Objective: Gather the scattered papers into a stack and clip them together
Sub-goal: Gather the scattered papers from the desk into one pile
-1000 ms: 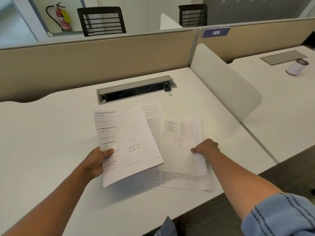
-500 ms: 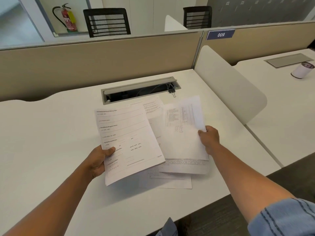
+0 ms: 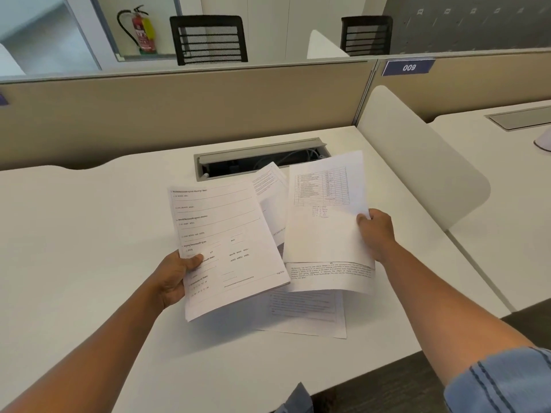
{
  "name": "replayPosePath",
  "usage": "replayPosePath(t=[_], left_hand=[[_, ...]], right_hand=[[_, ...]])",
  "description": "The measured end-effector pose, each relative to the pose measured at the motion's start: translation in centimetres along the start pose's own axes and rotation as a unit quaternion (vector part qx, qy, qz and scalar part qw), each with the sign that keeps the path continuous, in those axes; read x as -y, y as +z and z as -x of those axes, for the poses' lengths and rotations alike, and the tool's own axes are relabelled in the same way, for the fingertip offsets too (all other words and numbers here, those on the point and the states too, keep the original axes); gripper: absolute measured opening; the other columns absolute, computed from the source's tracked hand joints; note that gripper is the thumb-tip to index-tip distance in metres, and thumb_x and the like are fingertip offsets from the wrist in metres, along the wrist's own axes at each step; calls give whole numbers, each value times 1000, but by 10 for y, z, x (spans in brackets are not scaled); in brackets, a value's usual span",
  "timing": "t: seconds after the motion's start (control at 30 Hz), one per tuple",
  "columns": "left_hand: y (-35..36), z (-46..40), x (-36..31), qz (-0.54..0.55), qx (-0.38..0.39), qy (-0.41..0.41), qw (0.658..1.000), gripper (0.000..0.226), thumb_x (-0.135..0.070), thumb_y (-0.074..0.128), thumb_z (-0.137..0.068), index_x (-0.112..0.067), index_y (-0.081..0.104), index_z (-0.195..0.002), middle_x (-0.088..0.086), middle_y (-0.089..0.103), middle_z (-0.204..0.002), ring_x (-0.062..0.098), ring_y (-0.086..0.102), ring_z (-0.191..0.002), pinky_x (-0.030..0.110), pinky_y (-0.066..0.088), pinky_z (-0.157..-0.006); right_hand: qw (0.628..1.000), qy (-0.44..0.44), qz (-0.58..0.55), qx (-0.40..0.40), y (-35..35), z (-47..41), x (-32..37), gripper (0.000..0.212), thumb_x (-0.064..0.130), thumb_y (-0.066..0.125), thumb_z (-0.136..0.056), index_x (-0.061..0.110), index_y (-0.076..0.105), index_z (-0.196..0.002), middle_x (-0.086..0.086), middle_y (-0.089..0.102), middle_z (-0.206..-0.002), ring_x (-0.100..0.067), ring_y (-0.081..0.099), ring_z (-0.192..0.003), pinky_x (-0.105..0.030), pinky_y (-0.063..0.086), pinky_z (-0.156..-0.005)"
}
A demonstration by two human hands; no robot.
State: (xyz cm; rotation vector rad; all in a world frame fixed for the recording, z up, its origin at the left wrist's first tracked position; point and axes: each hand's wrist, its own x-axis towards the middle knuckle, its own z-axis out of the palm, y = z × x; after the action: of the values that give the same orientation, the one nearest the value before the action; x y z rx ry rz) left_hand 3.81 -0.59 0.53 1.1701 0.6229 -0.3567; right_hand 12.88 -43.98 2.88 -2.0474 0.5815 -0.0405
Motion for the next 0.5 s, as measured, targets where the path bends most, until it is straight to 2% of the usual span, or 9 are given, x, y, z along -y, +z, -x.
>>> replayPosePath(t=[0.13,0.3,0.5], left_hand=[[-7,-1,2,2,0,-4,1000,44,5,54,-98,-12,58,-138,15,69,-130,38,68,-109,49,57,-83],[-5,-3,4,1,-3,-6,1000,45,6,54,-98,-13,58,-140,14,70,-129,38,68,-108,49,57,-82],[5,-3,5,-8,8,-9,1000,45,5,54,-99,-13,57,-140,14,69,-131,38,68,-108,49,58,-80]], right_hand=[[1000,-2,28,-13,0,1,0,20,16,52,-97,6,60,-81,-3,59,-78,-25,51,-70,-30,39,-61],[998,9,18,-53,-3,6,-5,20,18,51,-100,8,68,-104,-6,67,-99,-31,60,-88,-31,44,-75],[998,-6,-2,-67,-17,12,-9,17,18,52,-100,12,68,-100,-4,67,-93,-27,59,-81,-28,43,-67]])
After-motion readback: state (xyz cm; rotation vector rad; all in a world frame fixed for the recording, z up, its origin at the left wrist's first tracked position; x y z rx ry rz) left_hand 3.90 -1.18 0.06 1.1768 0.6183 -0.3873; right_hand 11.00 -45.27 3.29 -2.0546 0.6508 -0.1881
